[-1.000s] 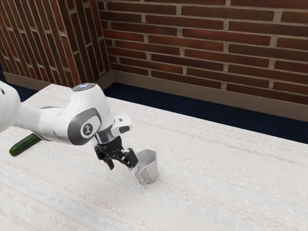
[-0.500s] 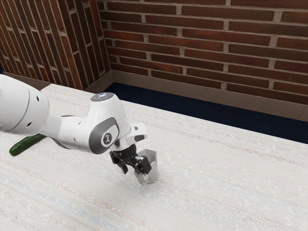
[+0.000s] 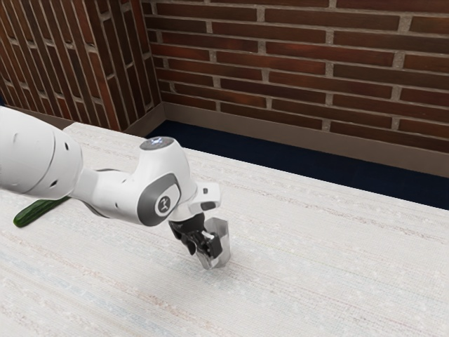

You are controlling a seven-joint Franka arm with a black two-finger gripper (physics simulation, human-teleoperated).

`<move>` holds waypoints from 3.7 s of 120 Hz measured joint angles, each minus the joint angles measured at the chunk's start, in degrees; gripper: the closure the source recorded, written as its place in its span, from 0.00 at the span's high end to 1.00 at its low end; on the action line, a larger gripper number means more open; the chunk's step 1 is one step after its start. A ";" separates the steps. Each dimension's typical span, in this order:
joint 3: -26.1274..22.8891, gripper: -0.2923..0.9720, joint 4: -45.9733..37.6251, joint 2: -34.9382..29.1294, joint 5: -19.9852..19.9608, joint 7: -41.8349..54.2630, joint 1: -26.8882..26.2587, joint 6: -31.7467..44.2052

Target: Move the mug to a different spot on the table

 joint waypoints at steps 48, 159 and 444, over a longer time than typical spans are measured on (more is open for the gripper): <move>0.02 0.46 0.05 0.33 0.16 2.80 -0.45 0.15; 0.02 0.28 -0.89 -3.44 -4.94 6.83 0.01 4.40; -1.94 0.62 -12.84 -5.23 -10.39 22.64 11.49 23.54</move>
